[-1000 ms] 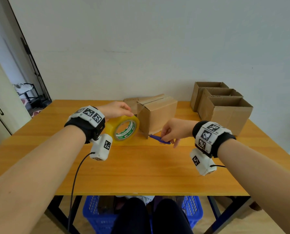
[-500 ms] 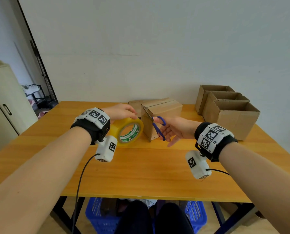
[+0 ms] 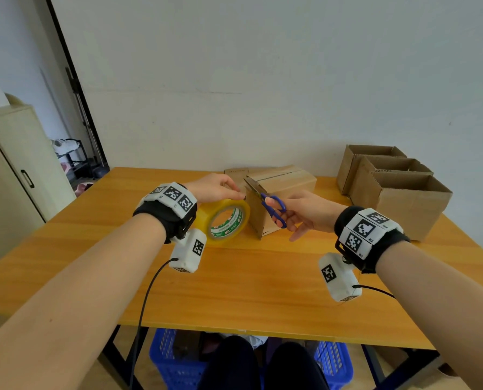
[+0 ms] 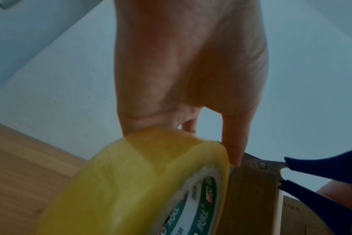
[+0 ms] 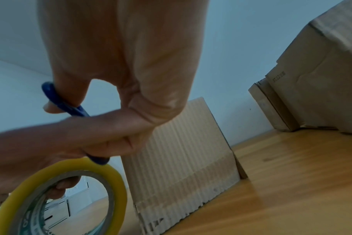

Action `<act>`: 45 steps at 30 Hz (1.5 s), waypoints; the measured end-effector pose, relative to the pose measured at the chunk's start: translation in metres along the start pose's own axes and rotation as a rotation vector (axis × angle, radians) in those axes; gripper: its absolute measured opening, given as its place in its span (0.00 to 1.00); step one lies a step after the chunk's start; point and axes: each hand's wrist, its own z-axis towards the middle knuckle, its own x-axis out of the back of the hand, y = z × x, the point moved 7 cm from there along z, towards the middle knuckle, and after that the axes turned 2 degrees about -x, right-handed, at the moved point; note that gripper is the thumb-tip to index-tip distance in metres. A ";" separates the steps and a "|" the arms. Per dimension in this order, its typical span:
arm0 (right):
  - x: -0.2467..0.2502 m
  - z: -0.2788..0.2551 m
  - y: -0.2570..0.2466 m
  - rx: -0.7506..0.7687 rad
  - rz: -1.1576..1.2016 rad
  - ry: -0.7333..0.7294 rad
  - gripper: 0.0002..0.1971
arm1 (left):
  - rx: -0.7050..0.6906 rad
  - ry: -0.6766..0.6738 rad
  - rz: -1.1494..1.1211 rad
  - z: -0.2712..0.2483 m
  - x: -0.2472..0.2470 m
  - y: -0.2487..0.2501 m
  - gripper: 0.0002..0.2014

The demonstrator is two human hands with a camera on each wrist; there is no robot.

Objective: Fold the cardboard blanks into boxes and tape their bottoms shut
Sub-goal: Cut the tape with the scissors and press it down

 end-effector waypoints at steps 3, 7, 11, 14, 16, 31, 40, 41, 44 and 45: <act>0.000 -0.001 -0.001 0.010 -0.006 0.001 0.25 | -0.018 -0.014 0.017 -0.001 0.000 0.001 0.20; 0.000 -0.004 -0.002 0.017 -0.023 0.001 0.20 | -0.020 -0.011 0.033 -0.002 0.001 0.001 0.18; 0.000 -0.006 -0.002 0.025 -0.040 0.003 0.18 | -0.018 -0.009 0.050 -0.002 0.002 0.002 0.17; 0.001 -0.007 -0.003 0.035 -0.071 -0.001 0.17 | -0.031 0.004 0.057 -0.002 0.003 0.004 0.17; 0.002 -0.008 -0.003 0.042 -0.084 -0.003 0.15 | -0.039 0.007 0.062 -0.002 0.003 0.004 0.16; -0.006 -0.003 -0.002 0.033 0.022 -0.028 0.21 | -0.021 -0.088 0.137 -0.006 0.002 0.011 0.20; 0.004 -0.006 -0.002 0.059 -0.018 -0.022 0.18 | -0.019 -0.096 0.155 -0.009 0.007 0.012 0.17; 0.006 -0.007 -0.002 0.062 -0.016 -0.017 0.17 | -0.018 -0.097 0.168 -0.010 0.008 0.011 0.16; 0.013 -0.009 -0.001 0.053 -0.038 -0.011 0.16 | -0.005 -0.090 0.203 -0.008 0.014 0.003 0.13; 0.013 -0.009 -0.002 0.050 -0.052 -0.014 0.16 | -0.001 -0.087 0.211 -0.009 0.015 0.001 0.13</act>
